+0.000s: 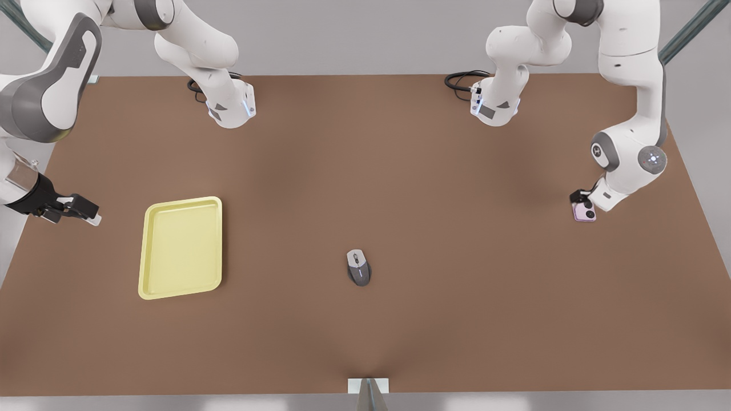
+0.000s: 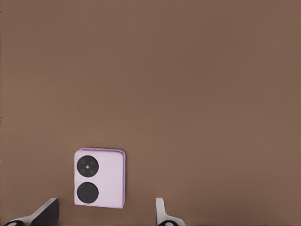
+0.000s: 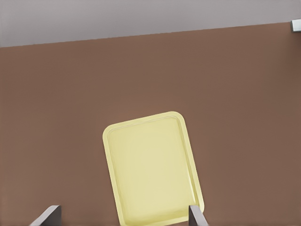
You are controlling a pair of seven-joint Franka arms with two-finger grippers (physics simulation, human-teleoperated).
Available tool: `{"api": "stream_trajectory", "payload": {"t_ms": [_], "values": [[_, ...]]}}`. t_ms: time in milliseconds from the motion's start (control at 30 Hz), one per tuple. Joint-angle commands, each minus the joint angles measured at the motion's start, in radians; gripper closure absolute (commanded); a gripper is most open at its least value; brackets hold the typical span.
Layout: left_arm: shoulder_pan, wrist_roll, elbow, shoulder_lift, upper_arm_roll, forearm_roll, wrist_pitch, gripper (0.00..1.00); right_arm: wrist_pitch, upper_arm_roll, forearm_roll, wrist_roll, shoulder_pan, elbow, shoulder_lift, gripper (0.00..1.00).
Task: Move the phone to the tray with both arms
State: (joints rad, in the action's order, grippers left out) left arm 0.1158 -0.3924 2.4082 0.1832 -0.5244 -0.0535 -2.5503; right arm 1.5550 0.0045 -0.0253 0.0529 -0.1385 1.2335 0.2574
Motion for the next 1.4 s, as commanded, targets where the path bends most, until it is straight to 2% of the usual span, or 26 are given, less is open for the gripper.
{"api": "stream_trajectory", "payload": {"t_ms": [0,167,500,600,667,1367], "values": [[-0.018,-0.519,0.017,0.016,-0.008,0.000,-0.192,0.00,0.001,0.000,-0.001,0.005,-0.001,-0.002,-0.001,0.00],[-0.102,-0.546,0.020,0.104,0.006,0.063,-0.211,0.00,0.001,0.000,-0.001,0.005,0.000,0.000,-0.001,0.00],[-0.120,-0.546,0.029,0.147,0.046,0.181,-0.206,0.00,0.001,0.000,-0.001,0.005,-0.001,-0.002,-0.001,0.00],[-0.193,-0.546,0.028,0.165,0.121,0.219,-0.209,0.00,0.001,0.000,-0.001,0.005,-0.001,0.000,0.000,0.00],[-0.193,-0.546,0.028,0.164,0.132,0.267,-0.209,0.00,0.001,0.000,-0.001,0.007,0.000,0.000,0.000,0.00],[-0.232,-0.566,-0.032,0.239,0.175,0.288,-0.232,0.00,0.001,0.000,-0.001,0.005,0.000,0.000,0.000,0.00]]}}
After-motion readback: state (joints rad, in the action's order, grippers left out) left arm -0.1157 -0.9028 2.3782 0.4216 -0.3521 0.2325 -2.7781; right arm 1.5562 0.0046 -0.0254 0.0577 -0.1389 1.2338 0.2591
